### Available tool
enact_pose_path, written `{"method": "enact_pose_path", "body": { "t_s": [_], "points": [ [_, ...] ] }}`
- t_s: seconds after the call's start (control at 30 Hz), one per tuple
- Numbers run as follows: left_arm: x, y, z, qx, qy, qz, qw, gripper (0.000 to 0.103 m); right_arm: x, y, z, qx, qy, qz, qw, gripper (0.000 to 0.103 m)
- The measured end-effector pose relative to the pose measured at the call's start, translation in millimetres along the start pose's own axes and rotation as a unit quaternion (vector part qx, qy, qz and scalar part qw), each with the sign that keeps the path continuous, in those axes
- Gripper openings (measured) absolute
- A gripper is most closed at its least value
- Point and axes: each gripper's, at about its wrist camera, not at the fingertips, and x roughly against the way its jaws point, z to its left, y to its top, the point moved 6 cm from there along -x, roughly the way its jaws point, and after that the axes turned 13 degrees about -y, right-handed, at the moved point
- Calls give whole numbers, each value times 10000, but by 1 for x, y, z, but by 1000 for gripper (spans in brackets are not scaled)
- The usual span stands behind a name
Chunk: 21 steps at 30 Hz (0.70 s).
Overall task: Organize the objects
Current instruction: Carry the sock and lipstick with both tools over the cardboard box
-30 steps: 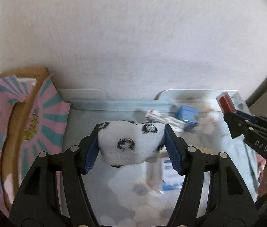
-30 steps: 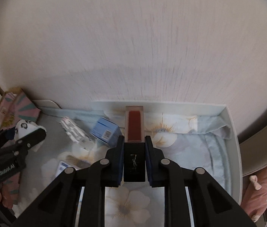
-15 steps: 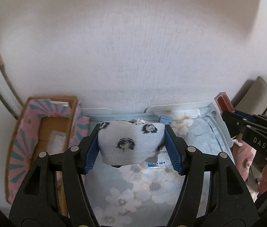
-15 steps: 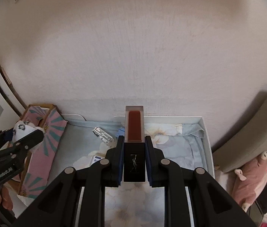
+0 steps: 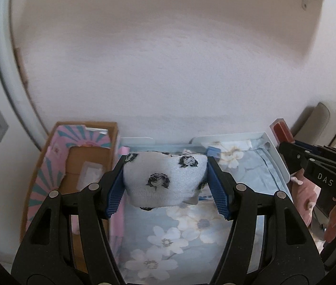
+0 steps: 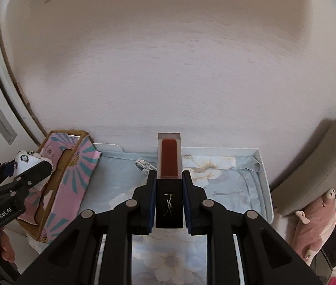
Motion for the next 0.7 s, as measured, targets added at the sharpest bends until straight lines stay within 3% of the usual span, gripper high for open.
{"method": "enact_pose_path", "body": {
  "t_s": [0.3, 0.7],
  "points": [
    [45, 2, 63, 381, 597, -305, 9970, 61, 10, 28, 75, 567, 541, -252, 9966, 18],
    [99, -25, 155, 1099, 1467, -404, 9822, 61, 10, 46, 194, 1399, 1491, -307, 9784, 18]
  ]
}}
